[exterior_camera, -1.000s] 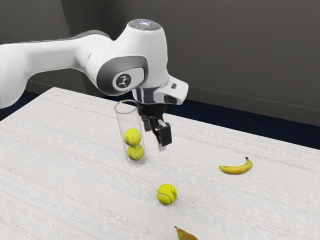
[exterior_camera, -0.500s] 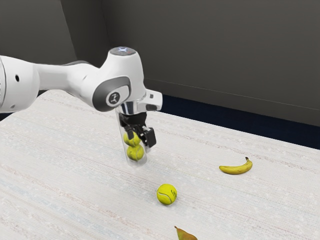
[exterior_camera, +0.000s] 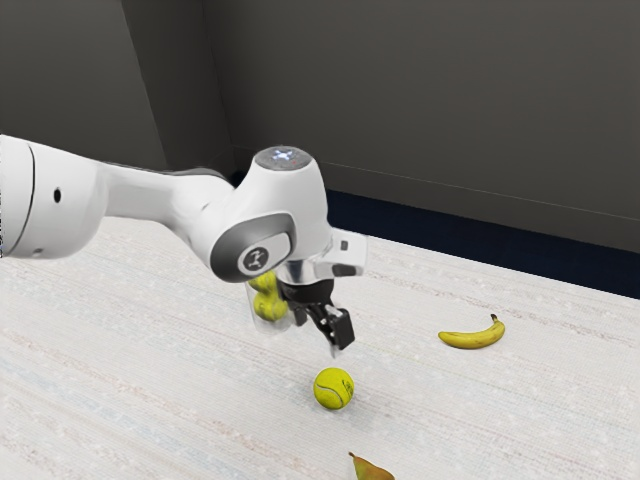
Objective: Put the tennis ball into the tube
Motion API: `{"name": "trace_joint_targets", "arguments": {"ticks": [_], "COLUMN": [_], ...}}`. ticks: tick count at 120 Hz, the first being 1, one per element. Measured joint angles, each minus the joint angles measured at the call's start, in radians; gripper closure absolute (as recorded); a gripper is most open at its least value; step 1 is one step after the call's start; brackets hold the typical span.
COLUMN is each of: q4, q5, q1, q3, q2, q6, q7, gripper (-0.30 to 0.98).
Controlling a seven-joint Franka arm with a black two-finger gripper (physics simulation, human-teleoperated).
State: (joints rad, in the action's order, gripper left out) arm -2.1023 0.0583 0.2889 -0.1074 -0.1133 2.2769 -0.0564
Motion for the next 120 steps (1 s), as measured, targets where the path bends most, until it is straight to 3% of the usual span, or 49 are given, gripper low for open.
{"name": "trace_joint_targets", "arguments": {"ticks": [46, 120], "q4": [-0.062, -0.073], "q5": [-0.038, -0.082], "q1": [0.03, 0.023], "q3": [0.005, 0.024], "q2": [-0.062, -0.134], "q6": [0.151, 0.215], "q7": [-0.051, -0.063], "gripper": [0.0, 0.0]}}
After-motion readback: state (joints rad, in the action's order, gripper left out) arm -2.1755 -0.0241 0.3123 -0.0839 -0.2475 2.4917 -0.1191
